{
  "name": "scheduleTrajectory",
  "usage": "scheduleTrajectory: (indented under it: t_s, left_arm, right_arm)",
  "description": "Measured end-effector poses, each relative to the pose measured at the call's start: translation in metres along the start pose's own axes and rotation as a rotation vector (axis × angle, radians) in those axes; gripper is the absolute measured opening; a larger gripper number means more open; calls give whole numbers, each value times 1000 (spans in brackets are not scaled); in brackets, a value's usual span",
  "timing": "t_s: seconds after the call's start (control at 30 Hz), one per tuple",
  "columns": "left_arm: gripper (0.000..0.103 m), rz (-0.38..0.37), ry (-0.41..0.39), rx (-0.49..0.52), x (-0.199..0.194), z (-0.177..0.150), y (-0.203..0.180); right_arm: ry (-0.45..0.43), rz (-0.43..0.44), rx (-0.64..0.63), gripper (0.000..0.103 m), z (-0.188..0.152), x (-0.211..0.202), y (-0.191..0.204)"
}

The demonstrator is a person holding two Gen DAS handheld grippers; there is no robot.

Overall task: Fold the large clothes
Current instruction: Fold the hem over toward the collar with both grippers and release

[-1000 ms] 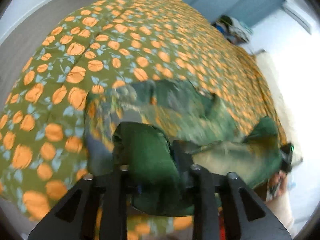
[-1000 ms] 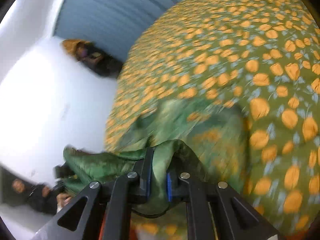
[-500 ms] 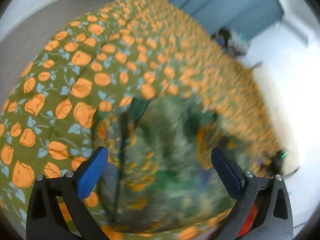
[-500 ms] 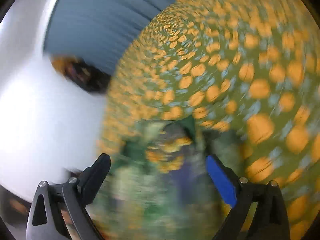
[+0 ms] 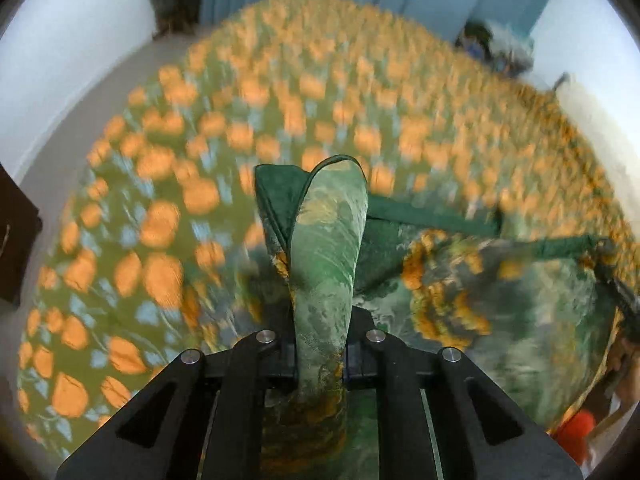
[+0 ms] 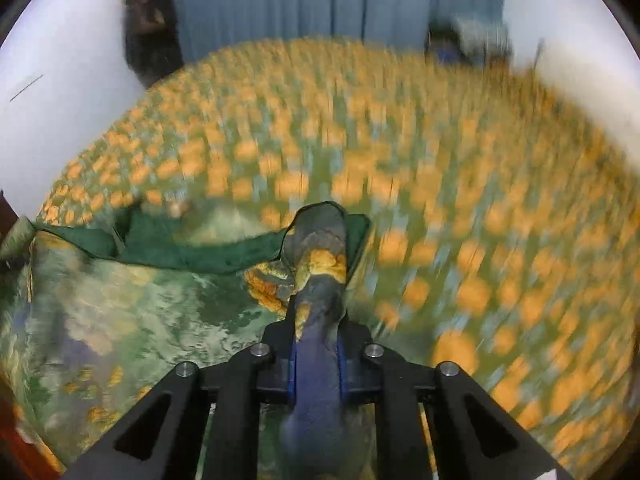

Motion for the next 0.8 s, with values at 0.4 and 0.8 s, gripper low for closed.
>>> scheduleTrajectory:
  t_s: [0.4, 0.8]
  left_arm:
    - [16, 256, -84, 148, 103, -18, -2]
    - [23, 166, -124, 70, 120, -31, 12]
  right_arm:
    - [119, -138, 31, 14, -19, 108, -12]
    - [91, -96, 127, 17, -50, 140, -20]
Point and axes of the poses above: each gripper's, at about its wrist camera, not at the fingertips, and x roughly the way its jaws point, y to its left, z to its top, the point moved 1 cm from there along x, roughly the way its jaws point, and after that the axes turned 2 degrees about x, right-handed, at the moved point
